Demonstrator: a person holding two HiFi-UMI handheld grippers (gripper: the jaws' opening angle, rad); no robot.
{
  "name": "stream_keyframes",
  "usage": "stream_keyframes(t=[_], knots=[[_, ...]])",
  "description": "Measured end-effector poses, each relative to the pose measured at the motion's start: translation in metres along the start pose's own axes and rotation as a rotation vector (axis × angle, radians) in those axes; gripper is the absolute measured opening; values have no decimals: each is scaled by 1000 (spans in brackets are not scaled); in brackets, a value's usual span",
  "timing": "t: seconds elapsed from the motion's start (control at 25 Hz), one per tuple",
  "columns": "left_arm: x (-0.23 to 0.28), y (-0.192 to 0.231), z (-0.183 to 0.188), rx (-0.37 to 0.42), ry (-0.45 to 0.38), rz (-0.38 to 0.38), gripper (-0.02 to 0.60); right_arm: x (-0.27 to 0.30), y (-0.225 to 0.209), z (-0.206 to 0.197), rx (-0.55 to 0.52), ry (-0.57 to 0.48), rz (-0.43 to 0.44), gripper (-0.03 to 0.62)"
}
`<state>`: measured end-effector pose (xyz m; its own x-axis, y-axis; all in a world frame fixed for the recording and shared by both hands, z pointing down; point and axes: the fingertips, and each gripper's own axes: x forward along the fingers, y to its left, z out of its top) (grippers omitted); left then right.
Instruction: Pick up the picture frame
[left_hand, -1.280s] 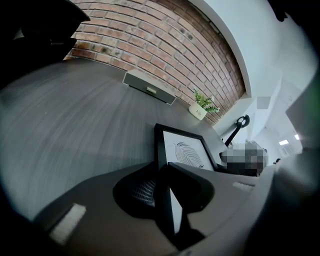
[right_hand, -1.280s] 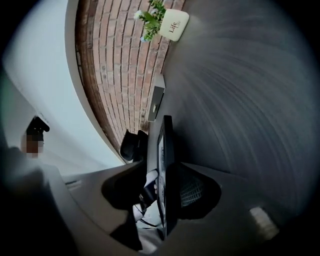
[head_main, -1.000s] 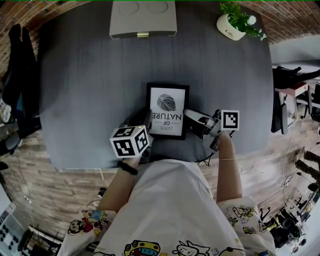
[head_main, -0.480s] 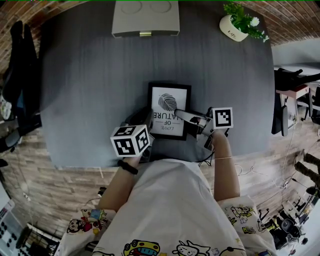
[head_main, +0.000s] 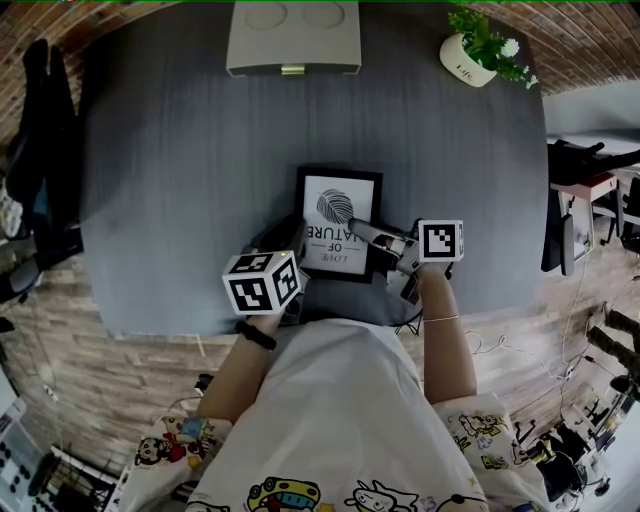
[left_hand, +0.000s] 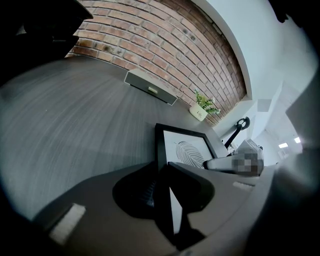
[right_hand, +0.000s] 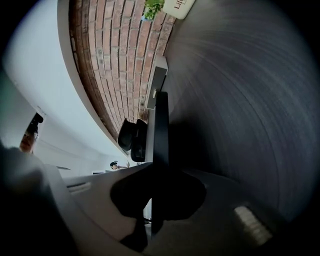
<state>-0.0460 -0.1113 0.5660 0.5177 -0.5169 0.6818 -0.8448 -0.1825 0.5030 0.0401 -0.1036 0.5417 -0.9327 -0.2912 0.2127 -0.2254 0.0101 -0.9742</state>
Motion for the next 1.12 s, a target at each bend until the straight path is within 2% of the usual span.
stream_keyframes(t=[0.36,0.68,0.88,1.12], knots=[[-2,1,3,-23,-30,-17,95,1,10,0,-15,-20,26,14],[-20,3,27,-26,-110,-22,107,-6,22,6,-65,-68,-6,14],[-33,0,43,3,-163,-22,107,-15,33,12,-103,-110,-13,14],[-50,-11,55,56,-213,-33,109,-26,52,18,-203,-154,-34,14]])
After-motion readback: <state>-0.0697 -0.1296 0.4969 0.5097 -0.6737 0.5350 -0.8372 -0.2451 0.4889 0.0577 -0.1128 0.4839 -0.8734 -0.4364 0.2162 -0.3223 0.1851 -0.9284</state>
